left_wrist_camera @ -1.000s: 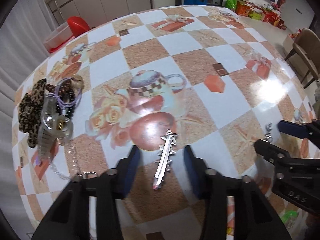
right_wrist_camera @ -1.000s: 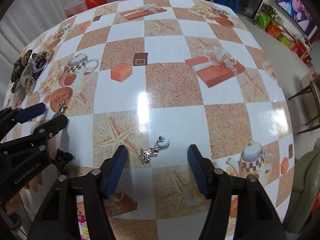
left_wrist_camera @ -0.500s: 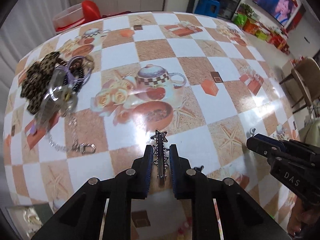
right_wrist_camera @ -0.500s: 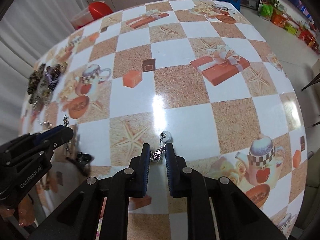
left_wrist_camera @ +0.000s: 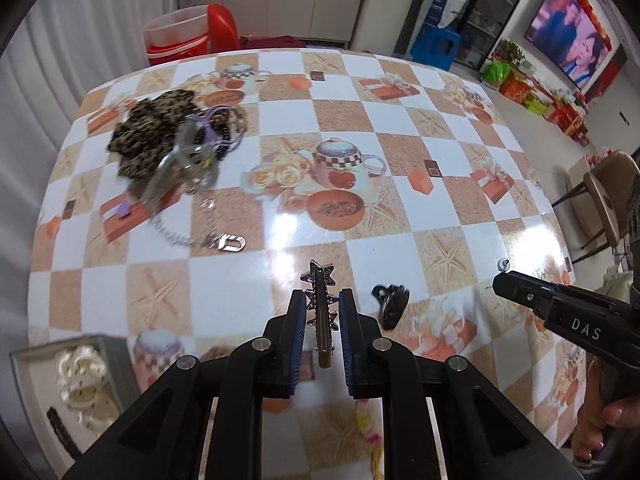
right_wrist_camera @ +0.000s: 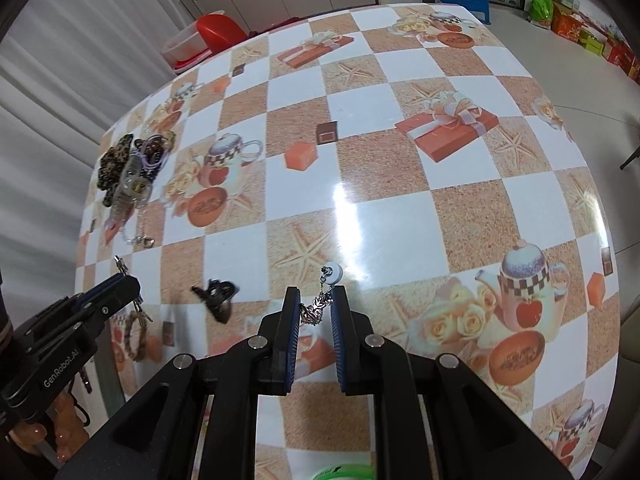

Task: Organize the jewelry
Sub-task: 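Carry the silver clip and charm into the tray and open both tools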

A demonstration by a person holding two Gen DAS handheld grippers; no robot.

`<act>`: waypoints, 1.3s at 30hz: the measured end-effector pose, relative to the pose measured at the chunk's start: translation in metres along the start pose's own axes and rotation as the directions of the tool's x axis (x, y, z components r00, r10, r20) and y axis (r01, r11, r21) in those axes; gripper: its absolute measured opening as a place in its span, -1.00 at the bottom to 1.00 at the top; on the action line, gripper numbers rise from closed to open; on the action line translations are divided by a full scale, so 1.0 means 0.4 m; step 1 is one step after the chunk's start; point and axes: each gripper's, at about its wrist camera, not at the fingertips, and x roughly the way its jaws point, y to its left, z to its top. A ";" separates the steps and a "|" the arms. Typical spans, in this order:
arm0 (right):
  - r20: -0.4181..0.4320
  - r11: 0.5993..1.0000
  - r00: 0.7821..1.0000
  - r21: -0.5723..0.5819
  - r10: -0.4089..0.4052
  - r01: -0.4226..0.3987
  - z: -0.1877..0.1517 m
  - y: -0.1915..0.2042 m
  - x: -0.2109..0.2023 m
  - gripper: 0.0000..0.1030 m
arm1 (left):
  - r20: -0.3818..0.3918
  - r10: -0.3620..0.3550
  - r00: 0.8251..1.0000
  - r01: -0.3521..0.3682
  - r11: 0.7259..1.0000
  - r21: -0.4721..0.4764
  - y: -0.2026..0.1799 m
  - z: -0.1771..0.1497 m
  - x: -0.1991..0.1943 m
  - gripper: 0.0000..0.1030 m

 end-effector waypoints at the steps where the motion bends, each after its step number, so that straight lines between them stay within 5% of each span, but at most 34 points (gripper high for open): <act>1: 0.001 1.000 1.000 -0.002 0.004 -0.004 -0.002 0.006 -0.005 -0.68 | 0.001 0.001 1.000 -0.001 1.000 -0.005 0.005 -0.007 -0.008 -0.58; 11: 0.006 0.997 0.999 -0.053 0.054 -0.054 -0.029 0.110 -0.052 -0.68 | 0.028 0.031 0.999 -0.028 0.994 -0.106 0.102 -0.092 -0.119 -0.58; 23: -0.048 0.962 0.986 -0.215 0.160 -0.167 -0.102 0.361 -0.059 -0.68 | 0.039 0.122 0.992 -0.108 0.961 -0.255 0.268 -0.236 -0.244 -0.58; 39: -0.258 0.846 0.930 -0.403 0.261 -0.349 -0.245 0.734 0.082 -0.68 | -0.077 0.248 0.966 -0.254 0.842 -0.476 0.507 -0.469 -0.272 -0.58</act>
